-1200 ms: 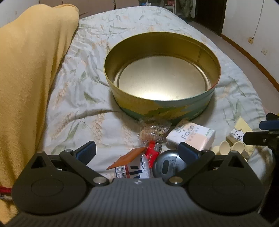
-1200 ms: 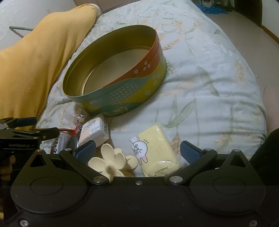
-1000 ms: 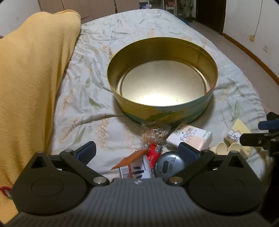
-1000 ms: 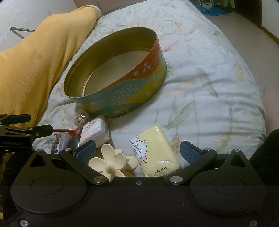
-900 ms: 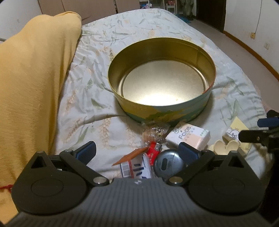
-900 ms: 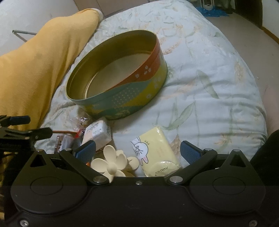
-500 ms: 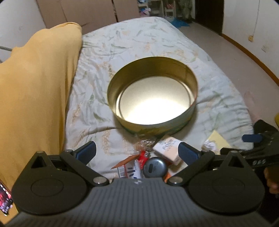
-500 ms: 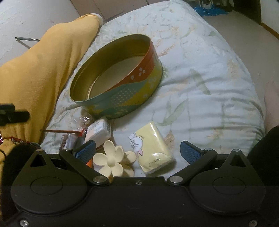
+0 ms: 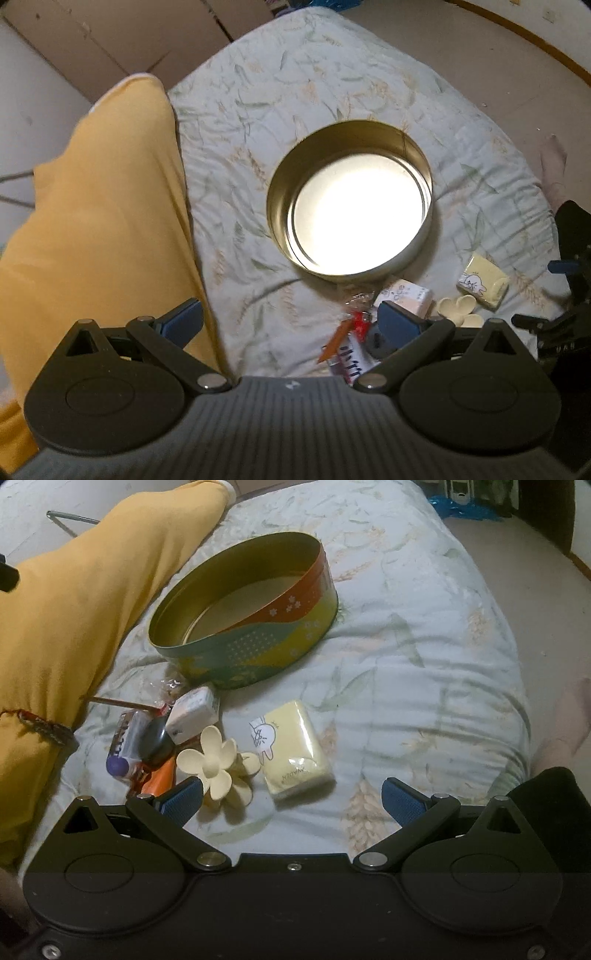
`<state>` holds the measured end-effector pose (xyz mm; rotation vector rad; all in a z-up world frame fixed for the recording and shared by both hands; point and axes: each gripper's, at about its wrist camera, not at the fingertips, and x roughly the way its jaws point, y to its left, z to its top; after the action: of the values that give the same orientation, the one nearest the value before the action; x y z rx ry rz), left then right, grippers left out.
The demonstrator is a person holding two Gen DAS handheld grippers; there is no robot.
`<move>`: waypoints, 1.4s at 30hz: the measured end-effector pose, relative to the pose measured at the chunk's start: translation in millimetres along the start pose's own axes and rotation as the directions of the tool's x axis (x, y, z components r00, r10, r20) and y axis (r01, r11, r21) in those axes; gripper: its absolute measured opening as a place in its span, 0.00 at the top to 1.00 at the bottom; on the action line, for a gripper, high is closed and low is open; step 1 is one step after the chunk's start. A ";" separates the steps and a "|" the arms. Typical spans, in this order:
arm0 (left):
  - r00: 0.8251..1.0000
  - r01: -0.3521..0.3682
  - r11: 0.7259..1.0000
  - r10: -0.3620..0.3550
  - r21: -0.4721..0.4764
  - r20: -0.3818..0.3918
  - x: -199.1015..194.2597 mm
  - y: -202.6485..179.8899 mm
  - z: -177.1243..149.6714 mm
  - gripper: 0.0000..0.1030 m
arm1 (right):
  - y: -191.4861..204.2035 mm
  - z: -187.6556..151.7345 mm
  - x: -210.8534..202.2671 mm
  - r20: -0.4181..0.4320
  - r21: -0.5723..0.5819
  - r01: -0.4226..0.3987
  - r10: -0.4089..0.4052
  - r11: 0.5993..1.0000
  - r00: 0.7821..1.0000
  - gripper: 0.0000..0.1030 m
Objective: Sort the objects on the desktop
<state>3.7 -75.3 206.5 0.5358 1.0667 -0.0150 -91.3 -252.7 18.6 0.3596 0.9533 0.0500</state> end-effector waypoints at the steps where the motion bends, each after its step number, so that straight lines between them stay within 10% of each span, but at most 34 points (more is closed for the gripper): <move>1: 1.000 -0.004 1.000 0.004 0.018 0.006 -3.4 2.3 0.4 0.00 | -2.4 -0.9 -0.4 -0.003 0.013 0.001 -0.001 1.000 1.000 0.00; 13: 0.999 -0.032 0.999 0.033 0.022 -0.037 8.2 21.2 -33.6 0.00 | -4.8 -5.3 -9.2 0.014 0.011 0.034 -0.034 0.999 0.999 0.00; 30: 0.988 -0.043 0.994 0.028 0.096 0.151 -79.6 8.3 15.0 0.00 | -28.6 -23.7 -45.8 0.065 -0.019 0.070 -0.069 0.997 0.996 0.00; 42: 0.986 0.113 0.983 -0.129 0.145 0.101 12.0 32.7 13.3 0.00 | 16.5 -16.9 -13.7 -0.038 -0.161 0.158 -0.166 0.974 0.985 0.00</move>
<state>29.3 -49.6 214.8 0.5884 0.9931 -0.2253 -111.0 -235.2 25.8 0.1340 1.0195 -0.0143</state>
